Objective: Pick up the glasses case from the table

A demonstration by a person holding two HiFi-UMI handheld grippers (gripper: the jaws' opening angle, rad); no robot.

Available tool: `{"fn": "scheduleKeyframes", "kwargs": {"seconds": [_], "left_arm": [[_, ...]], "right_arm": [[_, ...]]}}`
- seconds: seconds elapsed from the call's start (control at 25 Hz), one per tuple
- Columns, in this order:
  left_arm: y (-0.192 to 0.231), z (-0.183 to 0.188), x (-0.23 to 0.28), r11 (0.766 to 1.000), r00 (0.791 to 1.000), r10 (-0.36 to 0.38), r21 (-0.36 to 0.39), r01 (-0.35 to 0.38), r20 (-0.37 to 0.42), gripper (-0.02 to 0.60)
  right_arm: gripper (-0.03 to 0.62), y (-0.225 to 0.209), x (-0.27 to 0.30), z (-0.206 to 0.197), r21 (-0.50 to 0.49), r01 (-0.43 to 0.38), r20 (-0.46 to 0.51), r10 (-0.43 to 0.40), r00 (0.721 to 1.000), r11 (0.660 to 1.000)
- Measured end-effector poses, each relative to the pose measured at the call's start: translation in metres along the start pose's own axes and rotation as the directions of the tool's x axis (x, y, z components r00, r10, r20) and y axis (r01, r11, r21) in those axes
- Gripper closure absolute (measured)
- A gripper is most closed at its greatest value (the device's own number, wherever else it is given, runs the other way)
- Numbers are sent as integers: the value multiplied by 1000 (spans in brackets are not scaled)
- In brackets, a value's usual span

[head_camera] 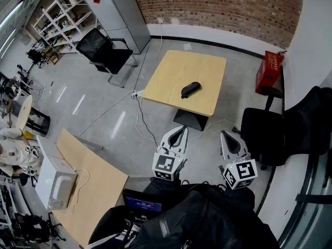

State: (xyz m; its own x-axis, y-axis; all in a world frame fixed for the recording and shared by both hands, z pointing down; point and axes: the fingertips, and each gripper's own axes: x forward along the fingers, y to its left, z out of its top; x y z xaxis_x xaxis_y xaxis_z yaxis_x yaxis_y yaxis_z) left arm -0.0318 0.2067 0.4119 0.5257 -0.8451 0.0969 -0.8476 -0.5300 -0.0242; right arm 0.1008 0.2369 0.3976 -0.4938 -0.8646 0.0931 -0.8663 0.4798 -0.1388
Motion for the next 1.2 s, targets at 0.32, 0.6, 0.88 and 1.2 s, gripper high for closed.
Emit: {"fn": "scheduleKeyframes", "kwargs": {"seconds": [0.32,0.6,0.88,1.2], "left_arm": [[-13,-4,-4,1000,1000,5,-8,-5,-9,583],[-34,-15,-11,1000,999,-1,-20,1,-33,583],[-50,-31,-15,999,998,-7,-34,5,-64,583],[-33,-46,-9,999,996,1,-54,-6,-91,583]], "right_arm": [[591,-4,-13,-6,0,-5,-5,5,1000,1000],[591,-2,-30,-16,9,-23,-21,23,1000,1000],[591,-6,-42,-34,44,-30,-51,32,998,999],[591,-6,-19,-47,68,-40,-83,46,995,997]]}}
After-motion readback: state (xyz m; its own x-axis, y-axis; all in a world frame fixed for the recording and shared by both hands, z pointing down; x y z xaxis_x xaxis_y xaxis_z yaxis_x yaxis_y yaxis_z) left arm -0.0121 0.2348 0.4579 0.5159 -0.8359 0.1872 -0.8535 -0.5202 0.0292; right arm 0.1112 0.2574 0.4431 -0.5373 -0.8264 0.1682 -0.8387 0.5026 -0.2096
